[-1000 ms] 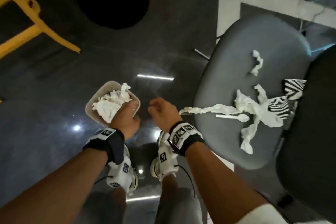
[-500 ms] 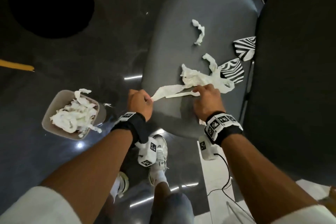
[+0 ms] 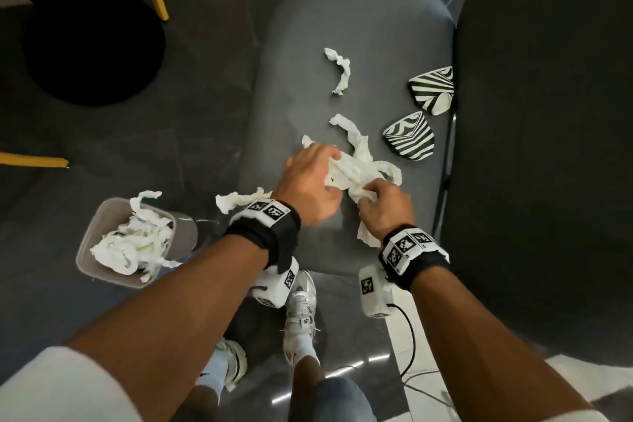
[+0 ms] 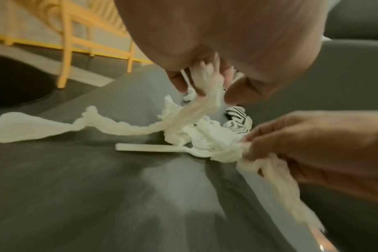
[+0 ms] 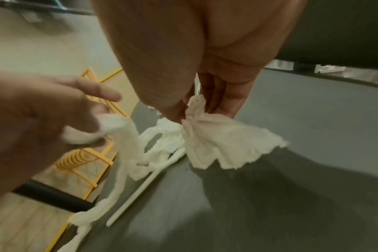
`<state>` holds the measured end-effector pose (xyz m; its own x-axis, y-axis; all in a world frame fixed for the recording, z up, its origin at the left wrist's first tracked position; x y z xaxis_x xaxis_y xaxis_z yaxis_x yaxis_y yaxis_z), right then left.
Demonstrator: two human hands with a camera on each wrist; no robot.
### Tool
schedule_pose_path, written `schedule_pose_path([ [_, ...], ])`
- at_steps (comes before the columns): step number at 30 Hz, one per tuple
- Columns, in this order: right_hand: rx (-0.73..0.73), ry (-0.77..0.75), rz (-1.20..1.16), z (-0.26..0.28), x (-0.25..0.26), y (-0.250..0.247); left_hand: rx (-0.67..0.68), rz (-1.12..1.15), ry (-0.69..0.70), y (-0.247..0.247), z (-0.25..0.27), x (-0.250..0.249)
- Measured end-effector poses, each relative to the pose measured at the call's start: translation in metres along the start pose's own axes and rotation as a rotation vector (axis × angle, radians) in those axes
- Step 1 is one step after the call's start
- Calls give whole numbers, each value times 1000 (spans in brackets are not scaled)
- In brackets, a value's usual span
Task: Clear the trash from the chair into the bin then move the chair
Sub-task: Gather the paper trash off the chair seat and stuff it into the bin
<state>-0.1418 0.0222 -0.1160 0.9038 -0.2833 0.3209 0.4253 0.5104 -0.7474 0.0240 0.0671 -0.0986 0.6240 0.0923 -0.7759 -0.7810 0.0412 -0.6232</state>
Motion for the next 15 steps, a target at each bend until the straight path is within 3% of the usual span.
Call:
schedule_pose_path([
  [3,-35,-21,-22,-13,-2,-20,200,-322,58,24,-23,-2],
  [6,-96,-51,-43,-28,-5,-42,330,-478,22,41,-33,16],
  [9,-194,-134,-38,-51,-8,-59,390,-506,-83,45,-32,35],
  [15,-245,-135,-4,-98,0,-69,410,-417,-31,36,-40,45],
])
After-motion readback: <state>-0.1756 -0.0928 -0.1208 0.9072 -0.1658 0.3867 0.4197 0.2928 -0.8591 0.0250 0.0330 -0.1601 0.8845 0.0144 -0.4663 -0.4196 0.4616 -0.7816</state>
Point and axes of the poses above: each hand's wrist, its own z-axis away from the middle knuckle, its own y-axis out of the palm, x = y × z, the point moved 2 cm from there along -z, towards the middle knuckle, and after that the axes turned 11 degrees about y, right-handed, at the moved point
